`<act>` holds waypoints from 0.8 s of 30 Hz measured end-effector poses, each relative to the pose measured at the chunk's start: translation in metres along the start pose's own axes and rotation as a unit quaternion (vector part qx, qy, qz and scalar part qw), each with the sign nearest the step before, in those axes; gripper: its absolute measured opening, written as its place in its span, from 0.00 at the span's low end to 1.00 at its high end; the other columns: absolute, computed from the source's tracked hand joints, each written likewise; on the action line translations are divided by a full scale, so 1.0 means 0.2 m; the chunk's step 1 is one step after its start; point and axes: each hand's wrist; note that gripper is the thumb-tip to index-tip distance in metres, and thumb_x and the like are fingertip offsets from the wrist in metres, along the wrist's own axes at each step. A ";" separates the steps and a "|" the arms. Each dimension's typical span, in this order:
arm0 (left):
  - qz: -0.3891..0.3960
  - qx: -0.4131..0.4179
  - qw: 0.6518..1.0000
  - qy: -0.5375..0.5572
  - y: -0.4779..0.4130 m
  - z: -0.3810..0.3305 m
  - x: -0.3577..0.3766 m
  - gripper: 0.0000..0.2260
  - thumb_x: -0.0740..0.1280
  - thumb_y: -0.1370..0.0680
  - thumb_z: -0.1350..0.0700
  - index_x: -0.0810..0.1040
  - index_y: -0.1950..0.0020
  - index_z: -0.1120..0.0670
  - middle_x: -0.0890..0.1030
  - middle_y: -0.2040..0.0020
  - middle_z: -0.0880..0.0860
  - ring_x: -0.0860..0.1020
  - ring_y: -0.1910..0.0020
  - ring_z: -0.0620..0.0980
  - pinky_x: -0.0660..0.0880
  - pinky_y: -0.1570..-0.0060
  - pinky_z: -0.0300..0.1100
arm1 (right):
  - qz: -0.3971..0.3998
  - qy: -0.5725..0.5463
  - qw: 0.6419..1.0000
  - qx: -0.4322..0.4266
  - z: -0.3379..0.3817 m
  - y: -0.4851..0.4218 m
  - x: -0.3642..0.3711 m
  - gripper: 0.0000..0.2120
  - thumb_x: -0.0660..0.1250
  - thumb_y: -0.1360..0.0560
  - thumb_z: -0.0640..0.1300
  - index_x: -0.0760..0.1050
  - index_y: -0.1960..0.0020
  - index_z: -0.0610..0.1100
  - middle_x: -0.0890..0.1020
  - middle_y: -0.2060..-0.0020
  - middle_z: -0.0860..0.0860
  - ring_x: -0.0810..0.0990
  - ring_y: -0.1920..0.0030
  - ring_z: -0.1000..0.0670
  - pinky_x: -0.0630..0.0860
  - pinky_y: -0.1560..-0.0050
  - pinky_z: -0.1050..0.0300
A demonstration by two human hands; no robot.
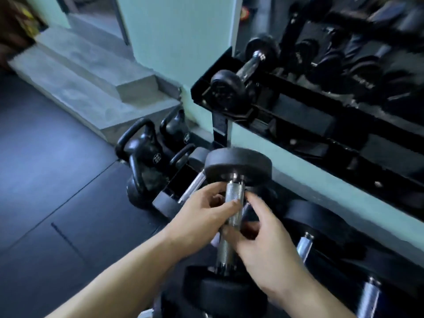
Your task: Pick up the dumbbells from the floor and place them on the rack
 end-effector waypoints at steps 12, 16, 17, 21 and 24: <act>0.092 -0.018 0.995 -0.040 -0.79 -0.90 0.59 0.12 0.72 0.21 0.56 0.85 0.39 0.46 0.82 0.54 0.58 0.80 0.60 0.51 0.79 0.59 0.41 | -0.188 -0.049 0.980 -0.046 0.39 -0.43 -0.91 0.28 0.72 0.21 0.45 0.70 0.25 0.62 0.86 0.62 0.63 0.84 0.63 0.64 0.76 0.62 0.73; 0.102 -0.035 0.992 -0.067 -1.04 -0.99 0.65 0.13 0.71 0.20 0.57 0.84 0.36 0.49 0.86 0.51 0.55 0.82 0.58 0.50 0.81 0.55 0.44 | -0.215 -0.061 0.974 -0.022 0.40 -0.64 -1.03 0.29 0.71 0.21 0.47 0.68 0.22 0.57 0.85 0.54 0.61 0.84 0.62 0.65 0.75 0.62 0.75; 0.103 -0.040 0.991 -0.071 -1.08 -1.00 0.66 0.13 0.71 0.20 0.58 0.84 0.36 0.50 0.85 0.52 0.55 0.82 0.61 0.48 0.81 0.60 0.41 | -0.220 -0.062 0.974 -0.011 0.39 -0.68 -1.04 0.31 0.71 0.22 0.48 0.66 0.22 0.57 0.85 0.48 0.58 0.85 0.59 0.62 0.77 0.57 0.71; 0.102 -0.059 0.990 -0.074 -1.25 -0.96 0.66 0.14 0.70 0.20 0.59 0.83 0.34 0.52 0.85 0.51 0.55 0.82 0.63 0.47 0.79 0.67 0.38 | -0.229 -0.065 0.971 0.004 0.32 -0.83 -1.06 0.33 0.72 0.25 0.52 0.65 0.23 0.60 0.85 0.40 0.50 0.86 0.45 0.49 0.81 0.39 0.50; 0.096 -0.064 0.991 -0.066 -1.35 -0.91 0.66 0.15 0.70 0.20 0.60 0.82 0.34 0.53 0.85 0.49 0.57 0.83 0.61 0.48 0.80 0.64 0.39 | -0.226 -0.073 0.971 0.016 0.28 -0.91 -1.07 0.35 0.71 0.25 0.53 0.63 0.21 0.61 0.85 0.40 0.45 0.85 0.51 0.51 0.82 0.42 0.50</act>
Point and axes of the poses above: each hand's wrist, its own y-axis away from the middle knuckle, its own x-axis out of the palm, z = x × y
